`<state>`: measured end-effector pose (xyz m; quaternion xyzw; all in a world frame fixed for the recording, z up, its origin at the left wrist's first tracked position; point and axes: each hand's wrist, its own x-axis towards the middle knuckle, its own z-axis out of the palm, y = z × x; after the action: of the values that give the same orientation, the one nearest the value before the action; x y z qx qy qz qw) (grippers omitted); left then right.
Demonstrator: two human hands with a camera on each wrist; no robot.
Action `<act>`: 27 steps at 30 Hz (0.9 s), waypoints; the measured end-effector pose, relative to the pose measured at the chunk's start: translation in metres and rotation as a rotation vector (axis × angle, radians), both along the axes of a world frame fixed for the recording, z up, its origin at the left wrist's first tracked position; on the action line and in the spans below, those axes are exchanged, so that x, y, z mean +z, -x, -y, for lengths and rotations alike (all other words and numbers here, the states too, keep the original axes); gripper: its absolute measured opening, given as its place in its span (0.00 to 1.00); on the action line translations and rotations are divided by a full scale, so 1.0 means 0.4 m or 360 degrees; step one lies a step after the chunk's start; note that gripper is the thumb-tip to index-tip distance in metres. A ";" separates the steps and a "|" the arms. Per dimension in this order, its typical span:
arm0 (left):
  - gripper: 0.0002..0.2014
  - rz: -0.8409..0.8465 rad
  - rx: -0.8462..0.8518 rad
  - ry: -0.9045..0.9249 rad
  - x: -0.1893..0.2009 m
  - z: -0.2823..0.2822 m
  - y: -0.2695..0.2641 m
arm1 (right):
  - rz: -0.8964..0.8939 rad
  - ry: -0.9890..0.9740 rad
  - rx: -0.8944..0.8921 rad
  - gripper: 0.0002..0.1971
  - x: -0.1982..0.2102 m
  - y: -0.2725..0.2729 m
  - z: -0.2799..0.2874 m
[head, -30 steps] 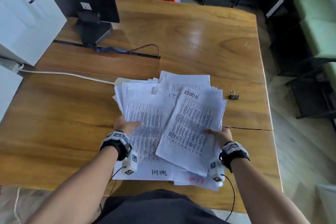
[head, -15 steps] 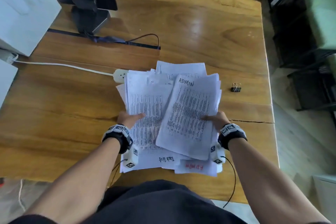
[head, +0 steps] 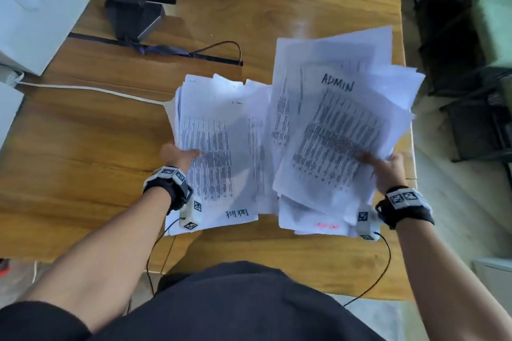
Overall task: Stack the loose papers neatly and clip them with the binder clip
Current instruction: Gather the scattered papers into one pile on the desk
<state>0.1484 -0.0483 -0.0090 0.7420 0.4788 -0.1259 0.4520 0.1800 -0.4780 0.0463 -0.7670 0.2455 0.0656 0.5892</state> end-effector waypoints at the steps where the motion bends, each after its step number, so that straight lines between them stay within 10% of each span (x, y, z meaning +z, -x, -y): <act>1: 0.38 0.0009 -0.0005 -0.0039 0.006 0.003 -0.003 | 0.0049 -0.0036 0.0017 0.11 0.016 0.000 0.013; 9: 0.27 0.0052 -0.0099 0.0019 0.010 0.065 -0.008 | 0.0231 -0.0340 0.0158 0.16 0.063 -0.035 0.023; 16: 0.22 -0.0208 -0.0287 0.0409 -0.032 0.151 -0.004 | -0.0293 -0.0325 0.0383 0.10 -0.070 -0.035 -0.121; 22: 0.41 0.0072 0.0267 0.0928 -0.055 0.127 -0.012 | -0.0624 0.0089 0.0548 0.23 -0.198 -0.003 -0.223; 27: 0.55 -0.0255 -0.0289 0.0609 -0.077 0.127 -0.015 | -0.0417 0.0853 0.0733 0.30 -0.189 -0.015 -0.231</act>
<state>0.1543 -0.0992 -0.0398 0.6705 0.4117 -0.3131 0.5319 0.1862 -0.3857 -0.0291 -0.9142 0.1483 0.2273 0.3010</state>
